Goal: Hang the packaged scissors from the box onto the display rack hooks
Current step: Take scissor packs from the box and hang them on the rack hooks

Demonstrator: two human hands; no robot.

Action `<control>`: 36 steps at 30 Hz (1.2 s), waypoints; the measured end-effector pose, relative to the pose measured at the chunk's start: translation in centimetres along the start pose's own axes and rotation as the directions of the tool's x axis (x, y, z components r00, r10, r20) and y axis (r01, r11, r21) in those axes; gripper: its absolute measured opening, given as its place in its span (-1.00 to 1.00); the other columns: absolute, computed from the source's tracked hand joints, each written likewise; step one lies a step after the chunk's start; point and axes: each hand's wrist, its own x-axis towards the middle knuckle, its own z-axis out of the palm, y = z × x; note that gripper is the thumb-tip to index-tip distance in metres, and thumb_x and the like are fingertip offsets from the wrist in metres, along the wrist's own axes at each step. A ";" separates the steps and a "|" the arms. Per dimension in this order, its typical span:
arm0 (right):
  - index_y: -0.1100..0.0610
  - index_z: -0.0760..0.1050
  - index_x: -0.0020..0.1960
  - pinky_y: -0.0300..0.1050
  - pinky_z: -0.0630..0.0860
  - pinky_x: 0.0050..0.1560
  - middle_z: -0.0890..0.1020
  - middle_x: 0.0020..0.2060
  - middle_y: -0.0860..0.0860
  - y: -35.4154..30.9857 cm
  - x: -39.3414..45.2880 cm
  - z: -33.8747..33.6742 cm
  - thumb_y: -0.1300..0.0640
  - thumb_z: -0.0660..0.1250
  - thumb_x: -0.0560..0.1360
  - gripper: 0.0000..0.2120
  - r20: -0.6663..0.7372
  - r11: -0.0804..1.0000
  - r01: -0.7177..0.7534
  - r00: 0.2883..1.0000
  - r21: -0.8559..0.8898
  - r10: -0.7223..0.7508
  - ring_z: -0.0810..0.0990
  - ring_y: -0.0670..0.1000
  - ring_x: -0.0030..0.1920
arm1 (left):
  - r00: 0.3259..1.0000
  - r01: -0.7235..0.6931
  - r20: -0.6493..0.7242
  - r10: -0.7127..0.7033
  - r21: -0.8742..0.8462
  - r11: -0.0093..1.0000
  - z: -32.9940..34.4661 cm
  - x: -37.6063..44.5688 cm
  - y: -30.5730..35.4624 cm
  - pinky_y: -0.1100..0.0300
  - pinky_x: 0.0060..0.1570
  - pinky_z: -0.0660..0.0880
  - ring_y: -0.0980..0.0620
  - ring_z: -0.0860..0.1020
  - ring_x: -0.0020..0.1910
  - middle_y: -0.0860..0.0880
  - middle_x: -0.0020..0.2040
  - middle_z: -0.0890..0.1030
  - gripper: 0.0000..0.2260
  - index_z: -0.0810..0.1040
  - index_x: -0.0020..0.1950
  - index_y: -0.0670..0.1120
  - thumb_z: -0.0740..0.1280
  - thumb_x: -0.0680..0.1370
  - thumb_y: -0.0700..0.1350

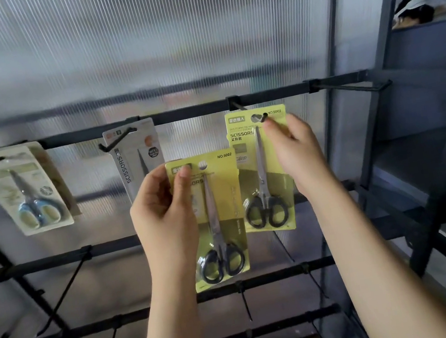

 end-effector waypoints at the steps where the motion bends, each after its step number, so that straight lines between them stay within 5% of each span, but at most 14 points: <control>1: 0.09 0.39 -0.14 -0.29 0.24 -0.41 0.32 -0.37 -0.10 0.3 0.6 0.2 -0.02 0.19 0.59 -0.79 0.018 1.000 -0.006 1.000 -0.002 0.006 0.28 -0.15 -0.41 | 1.000 -0.001 -0.002 0.001 0.009 1.000 0.0 0.1 0.0 0.19 -0.24 0.41 0.10 0.45 -0.27 0.02 -0.30 0.54 -0.86 0.56 -0.20 0.00 0.35 0.54 -0.19; 4: 0.12 0.47 0.07 -0.22 0.30 -0.32 0.46 -0.25 -0.10 0.8 2.3 0.7 -0.04 0.17 0.59 -0.76 0.064 1.000 -0.001 0.998 -0.018 0.003 0.39 -0.15 -0.31 | 1.000 -0.015 -0.012 0.016 0.051 0.999 0.1 0.3 0.0 0.22 -0.28 0.43 0.11 0.47 -0.29 0.04 -0.31 0.55 -0.88 0.57 -0.18 -0.03 0.34 0.54 -0.18; 9: 0.16 0.44 0.04 -0.21 0.29 -0.34 0.49 -0.19 -0.04 1.7 5.2 1.7 -0.02 0.18 0.59 -0.76 0.102 0.998 0.003 0.995 -0.056 0.003 0.42 -0.11 -0.26 | 0.998 -0.036 -0.045 0.040 0.081 0.996 -0.2 0.8 0.0 0.32 -0.28 0.45 0.18 0.49 -0.30 0.15 -0.33 0.58 -0.87 0.58 -0.19 0.00 0.35 0.54 -0.18; 14: 0.11 0.42 0.14 -0.27 0.32 -0.13 0.39 -0.09 -0.13 1.9 6.8 2.4 -0.01 0.14 0.62 -0.77 0.147 0.996 -0.038 0.988 -0.078 0.049 0.37 -0.07 -0.03 | 0.998 -0.035 -0.042 0.040 0.103 0.994 0.3 0.7 0.2 0.12 -0.16 0.50 0.06 0.53 -0.23 0.01 -0.25 0.60 -0.92 0.59 -0.16 -0.04 0.35 0.53 -0.16; 18: 0.04 0.37 -0.14 -0.23 0.28 -0.33 0.42 -0.26 -0.12 2.7 7.7 2.8 -0.09 0.15 0.60 -0.76 0.148 0.994 -0.018 0.988 -0.110 0.034 0.43 0.00 -0.13 | 0.999 -0.029 -0.023 0.031 0.104 0.994 1.7 0.9 0.2 0.27 -0.19 0.47 0.13 0.52 -0.25 0.03 -0.26 0.60 -0.95 0.59 -0.13 -0.11 0.36 0.53 -0.19; 21: 0.14 0.40 0.19 -0.21 0.31 -0.22 0.47 -0.11 -0.06 3.2 7.6 2.3 -0.10 0.17 0.59 -0.66 0.119 0.991 -0.046 0.991 -0.129 0.062 0.44 -0.03 -0.10 | 1.000 -0.026 0.018 0.024 0.065 0.998 2.7 0.9 0.2 0.21 -0.19 0.44 0.07 0.49 -0.24 -0.06 -0.25 0.56 -0.94 0.58 -0.13 -0.16 0.36 0.53 -0.21; 24: 0.18 0.35 0.31 -0.24 0.29 -0.03 0.53 0.07 0.04 3.9 6.5 0.8 -0.02 0.18 0.59 -0.62 0.082 0.984 -0.017 0.996 -0.179 0.032 0.49 0.02 0.09 | 0.994 -0.048 0.105 0.043 0.049 0.998 4.0 0.9 1.0 0.26 -0.24 0.45 0.08 0.50 -0.26 -0.04 -0.26 0.58 -0.91 0.60 -0.16 -0.07 0.36 0.53 -0.21; 26: 0.18 0.39 0.28 -0.22 0.31 0.00 0.55 0.12 0.06 4.7 5.6 -0.2 0.04 0.18 0.58 -0.67 0.069 0.983 -0.013 0.997 -0.180 0.026 0.49 0.04 0.14 | 0.987 -0.032 0.158 0.028 0.021 0.999 5.1 0.8 1.8 0.32 -0.33 0.44 0.11 0.49 -0.31 -0.01 -0.29 0.57 -0.92 0.58 -0.15 -0.09 0.35 0.53 -0.21; 31: 0.09 0.42 -0.01 -0.29 0.32 -0.24 0.50 -0.13 -0.07 7.1 3.5 -2.3 0.07 0.18 0.58 -0.90 0.112 0.972 -0.013 0.993 -0.234 0.041 0.43 -0.06 -0.06 | 0.971 -0.048 0.237 0.041 0.027 0.998 7.7 1.1 2.7 0.33 -0.45 0.42 0.10 0.43 -0.37 -0.12 -0.29 0.49 -0.93 0.56 -0.14 -0.12 0.34 0.54 -0.21; 36: 0.16 0.53 -0.03 -0.21 0.37 -0.10 0.63 -0.09 0.02 9.5 1.9 -4.0 0.06 0.21 0.57 -0.80 0.099 0.956 -0.011 0.994 -0.294 0.042 0.57 0.00 -0.03 | 0.984 -0.048 0.176 0.038 0.049 0.998 8.5 1.8 1.7 0.26 -0.39 0.30 0.06 0.34 -0.35 -0.14 -0.31 0.40 -0.86 0.54 -0.12 -0.29 0.34 0.54 -0.21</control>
